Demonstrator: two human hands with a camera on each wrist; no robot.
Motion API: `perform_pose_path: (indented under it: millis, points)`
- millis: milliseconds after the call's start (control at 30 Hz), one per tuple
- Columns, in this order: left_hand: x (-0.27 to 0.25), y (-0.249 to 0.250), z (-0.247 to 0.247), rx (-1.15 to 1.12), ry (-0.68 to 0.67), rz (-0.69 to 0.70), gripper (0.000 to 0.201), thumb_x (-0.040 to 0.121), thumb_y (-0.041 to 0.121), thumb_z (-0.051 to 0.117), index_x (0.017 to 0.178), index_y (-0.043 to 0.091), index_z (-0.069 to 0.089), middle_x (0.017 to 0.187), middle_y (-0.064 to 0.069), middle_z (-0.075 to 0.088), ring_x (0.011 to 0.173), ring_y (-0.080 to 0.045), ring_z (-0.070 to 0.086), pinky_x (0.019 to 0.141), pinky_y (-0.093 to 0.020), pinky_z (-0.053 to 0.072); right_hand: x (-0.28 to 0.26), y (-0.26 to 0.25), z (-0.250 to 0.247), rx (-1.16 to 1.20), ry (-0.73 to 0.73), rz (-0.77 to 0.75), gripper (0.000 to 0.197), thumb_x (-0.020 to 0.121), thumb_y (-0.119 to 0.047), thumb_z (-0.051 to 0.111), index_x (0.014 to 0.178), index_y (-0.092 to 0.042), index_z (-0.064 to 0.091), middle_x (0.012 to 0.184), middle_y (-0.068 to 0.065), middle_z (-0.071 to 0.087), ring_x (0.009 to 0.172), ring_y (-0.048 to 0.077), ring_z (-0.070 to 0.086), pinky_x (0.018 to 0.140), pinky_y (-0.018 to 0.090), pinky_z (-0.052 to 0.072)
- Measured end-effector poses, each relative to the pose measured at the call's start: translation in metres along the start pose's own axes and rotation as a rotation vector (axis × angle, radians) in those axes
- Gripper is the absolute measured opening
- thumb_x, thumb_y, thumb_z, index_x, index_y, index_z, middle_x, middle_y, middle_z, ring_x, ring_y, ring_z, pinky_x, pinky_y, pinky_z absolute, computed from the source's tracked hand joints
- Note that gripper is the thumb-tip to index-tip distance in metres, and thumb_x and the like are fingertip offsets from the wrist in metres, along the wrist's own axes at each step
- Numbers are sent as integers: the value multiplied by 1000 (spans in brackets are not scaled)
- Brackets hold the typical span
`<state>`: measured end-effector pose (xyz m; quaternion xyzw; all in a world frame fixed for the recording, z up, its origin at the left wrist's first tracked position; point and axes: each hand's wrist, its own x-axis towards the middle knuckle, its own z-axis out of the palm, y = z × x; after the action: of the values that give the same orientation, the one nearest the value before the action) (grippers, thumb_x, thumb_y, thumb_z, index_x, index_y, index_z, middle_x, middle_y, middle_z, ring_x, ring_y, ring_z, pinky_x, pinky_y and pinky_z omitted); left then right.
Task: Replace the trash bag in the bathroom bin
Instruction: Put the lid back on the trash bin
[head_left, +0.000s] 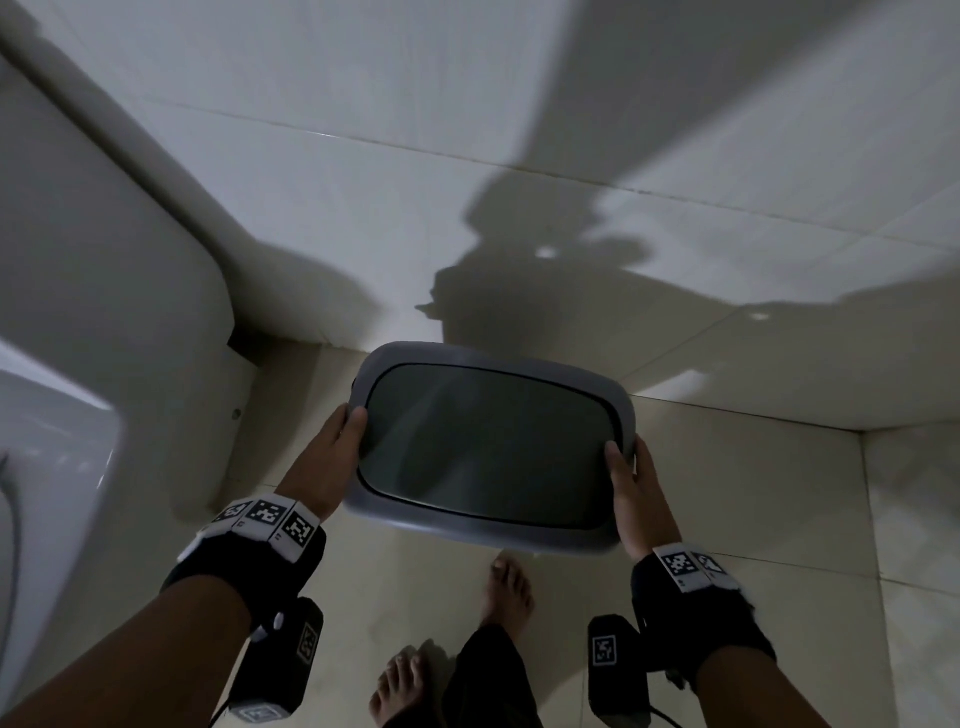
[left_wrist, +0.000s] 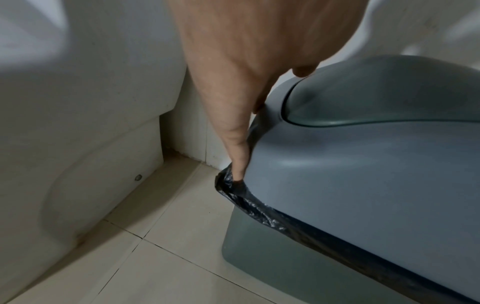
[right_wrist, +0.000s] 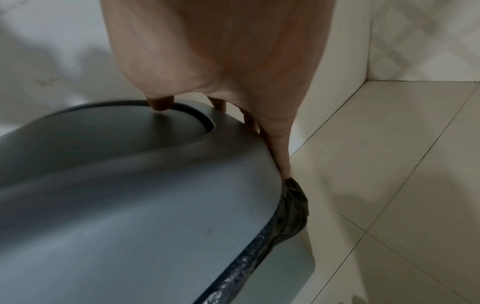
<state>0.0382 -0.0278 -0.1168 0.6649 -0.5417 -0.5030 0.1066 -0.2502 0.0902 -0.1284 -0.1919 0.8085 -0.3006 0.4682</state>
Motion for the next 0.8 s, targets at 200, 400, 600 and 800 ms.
perform_pose_path:
  millis: [200,400,600,800]
  points:
    - [16,-8,-3,-20,47,10,54,81,75,22,79,31,55,72,0,54,75,-34,53,78,-49,46,4,-19,1,34,6,-88,80,81,-71,41,148,-32,22,150,-3,37,135,23,39,111,49,33]
    - [36,18,-3,-81,23,-22,66,78,82,25,92,26,56,96,-28,56,96,-47,56,93,-62,43,26,-44,-3,34,30,-112,92,65,-82,38,145,-38,25,148,-1,40,132,24,42,109,51,33]
    - [57,36,-1,-120,-1,-130,67,84,63,28,128,17,48,129,-14,56,119,-35,53,103,-51,42,58,-42,-1,61,35,-111,95,60,-92,39,140,-41,31,144,0,45,130,26,44,108,53,34]
    - [66,55,-2,-103,12,-102,58,89,58,23,118,17,53,126,-20,57,116,-36,53,103,-50,40,70,-43,0,82,36,-115,86,68,-79,40,143,-38,29,146,0,43,131,24,43,110,50,33]
